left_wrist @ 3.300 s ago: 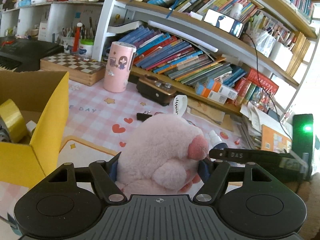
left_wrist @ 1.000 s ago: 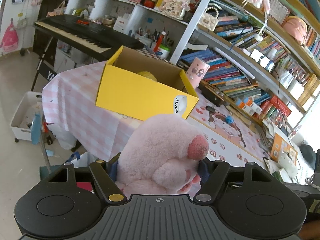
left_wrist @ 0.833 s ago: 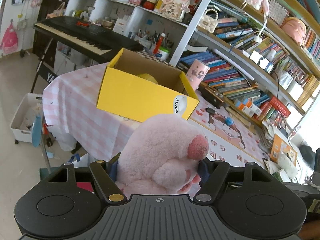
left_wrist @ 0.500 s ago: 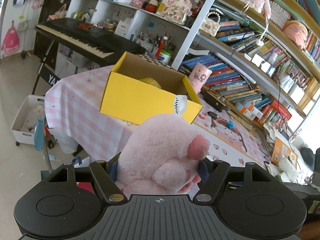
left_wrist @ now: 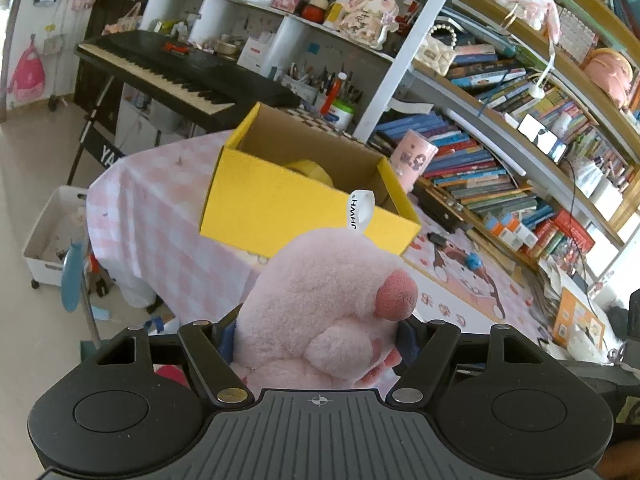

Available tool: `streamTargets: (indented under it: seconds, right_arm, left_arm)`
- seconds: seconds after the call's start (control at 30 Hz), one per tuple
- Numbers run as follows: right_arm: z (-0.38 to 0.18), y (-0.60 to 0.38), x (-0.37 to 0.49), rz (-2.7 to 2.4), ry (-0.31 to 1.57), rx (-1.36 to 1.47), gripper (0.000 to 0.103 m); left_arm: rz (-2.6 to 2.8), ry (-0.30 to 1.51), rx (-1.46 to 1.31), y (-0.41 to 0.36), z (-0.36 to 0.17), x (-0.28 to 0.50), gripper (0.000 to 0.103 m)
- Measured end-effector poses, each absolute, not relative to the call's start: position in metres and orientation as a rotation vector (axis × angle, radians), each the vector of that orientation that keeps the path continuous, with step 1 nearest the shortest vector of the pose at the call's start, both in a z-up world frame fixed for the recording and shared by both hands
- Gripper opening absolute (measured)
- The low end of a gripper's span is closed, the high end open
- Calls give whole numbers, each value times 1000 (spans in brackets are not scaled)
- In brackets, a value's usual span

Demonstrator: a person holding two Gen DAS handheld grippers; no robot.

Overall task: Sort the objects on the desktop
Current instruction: 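Carry the pink plush pig and white spray bottle over to the yellow box, then open the left tool over the box while the right tool releases the spray bottle inside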

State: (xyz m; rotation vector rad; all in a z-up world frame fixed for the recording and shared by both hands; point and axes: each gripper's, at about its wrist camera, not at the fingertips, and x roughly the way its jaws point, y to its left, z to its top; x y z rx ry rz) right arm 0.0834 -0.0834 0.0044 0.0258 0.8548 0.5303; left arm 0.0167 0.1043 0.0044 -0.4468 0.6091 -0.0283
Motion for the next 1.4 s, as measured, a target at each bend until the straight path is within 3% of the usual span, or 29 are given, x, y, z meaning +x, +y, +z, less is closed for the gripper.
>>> streamTargets:
  seconds: [0.73,1.4]
  right_arm:
    - [64,-85,242,554,642,103,30]
    - [12,-41,349,555,745,-130,30]
  left_arm:
    - [61,459,-337,117,46,166,73]
    - [148,647,-160,112,-5,256,78]
